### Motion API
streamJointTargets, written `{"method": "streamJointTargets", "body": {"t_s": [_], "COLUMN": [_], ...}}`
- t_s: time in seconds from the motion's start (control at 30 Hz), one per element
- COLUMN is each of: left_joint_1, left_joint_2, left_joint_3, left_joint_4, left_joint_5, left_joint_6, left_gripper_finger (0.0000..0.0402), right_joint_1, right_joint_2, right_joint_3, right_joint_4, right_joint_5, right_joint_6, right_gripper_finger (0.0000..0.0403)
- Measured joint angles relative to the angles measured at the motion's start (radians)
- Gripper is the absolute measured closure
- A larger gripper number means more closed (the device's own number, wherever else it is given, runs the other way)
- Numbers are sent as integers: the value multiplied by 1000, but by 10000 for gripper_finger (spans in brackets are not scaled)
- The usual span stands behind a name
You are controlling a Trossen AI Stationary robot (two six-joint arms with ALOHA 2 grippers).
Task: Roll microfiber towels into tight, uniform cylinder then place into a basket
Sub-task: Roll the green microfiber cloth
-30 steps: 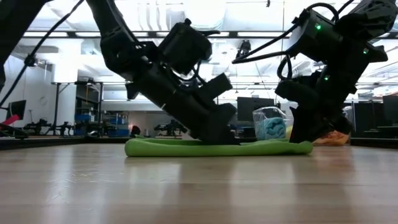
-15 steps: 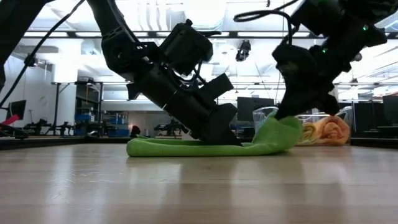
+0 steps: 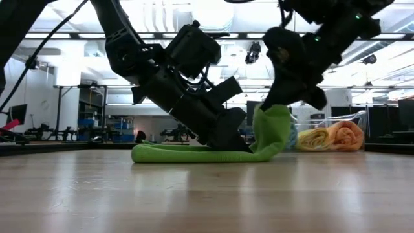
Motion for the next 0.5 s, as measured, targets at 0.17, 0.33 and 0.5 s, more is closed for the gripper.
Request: {"method": "streamJointTargets", "body": {"t_s": [0.17, 0.33, 0.5], "left_joint_1": [0, 0, 0], "left_joint_2": [0, 0, 0], "left_joint_3": [-2, -2, -3], "left_joint_4": [0, 2, 3], "left_joint_5": [-1, -3, -3], "left_joint_6": [0, 0, 4], "left_gripper_finger": [402, 402, 402], "right_joint_1": [11, 13, 13], "right_joint_2": [73, 179, 263], "right_joint_3": [61, 96, 137], "right_joint_4": [7, 34, 57], "right_joint_5": [-23, -78, -93], "right_joint_6": [-48, -80, -134], "right_gripper_finger": [395, 395, 395]}}
